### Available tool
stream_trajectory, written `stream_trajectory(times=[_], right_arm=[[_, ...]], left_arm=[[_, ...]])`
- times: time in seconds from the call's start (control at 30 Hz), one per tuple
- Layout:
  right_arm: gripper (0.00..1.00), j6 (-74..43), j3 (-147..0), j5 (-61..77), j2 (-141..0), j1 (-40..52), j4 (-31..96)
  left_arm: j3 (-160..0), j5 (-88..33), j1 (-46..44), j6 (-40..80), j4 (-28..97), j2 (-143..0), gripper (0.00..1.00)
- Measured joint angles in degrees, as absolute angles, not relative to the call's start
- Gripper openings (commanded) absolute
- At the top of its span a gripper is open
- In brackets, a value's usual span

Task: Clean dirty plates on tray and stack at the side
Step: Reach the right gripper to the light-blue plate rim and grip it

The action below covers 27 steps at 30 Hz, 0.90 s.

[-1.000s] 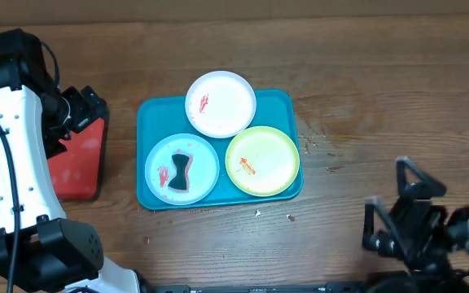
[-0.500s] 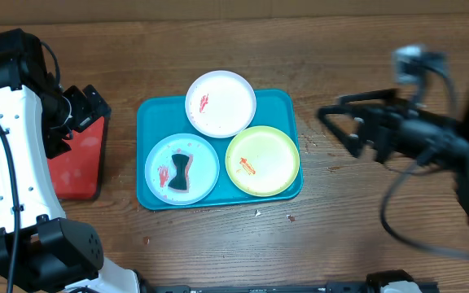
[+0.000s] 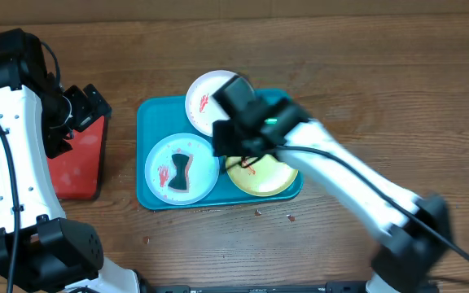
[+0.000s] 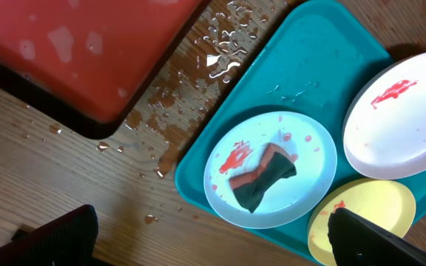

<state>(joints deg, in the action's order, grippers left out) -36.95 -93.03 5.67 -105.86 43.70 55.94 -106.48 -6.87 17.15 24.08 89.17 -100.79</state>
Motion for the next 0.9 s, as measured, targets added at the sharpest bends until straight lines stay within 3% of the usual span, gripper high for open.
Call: stream_trajectory(times=[0.17, 0.9], right_arm=[[0.50, -37.1, -93.0, 4.4, -115.2, 44.3, 52.9], [0.47, -36.1, -92.3, 0.4, -120.7, 47.8, 48.0]], left_arm=[[-106.5, -6.9, 17.1, 24.1, 89.2, -100.8, 1.00], [-106.5, -6.9, 17.1, 24.1, 88.8, -100.8, 1.00]])
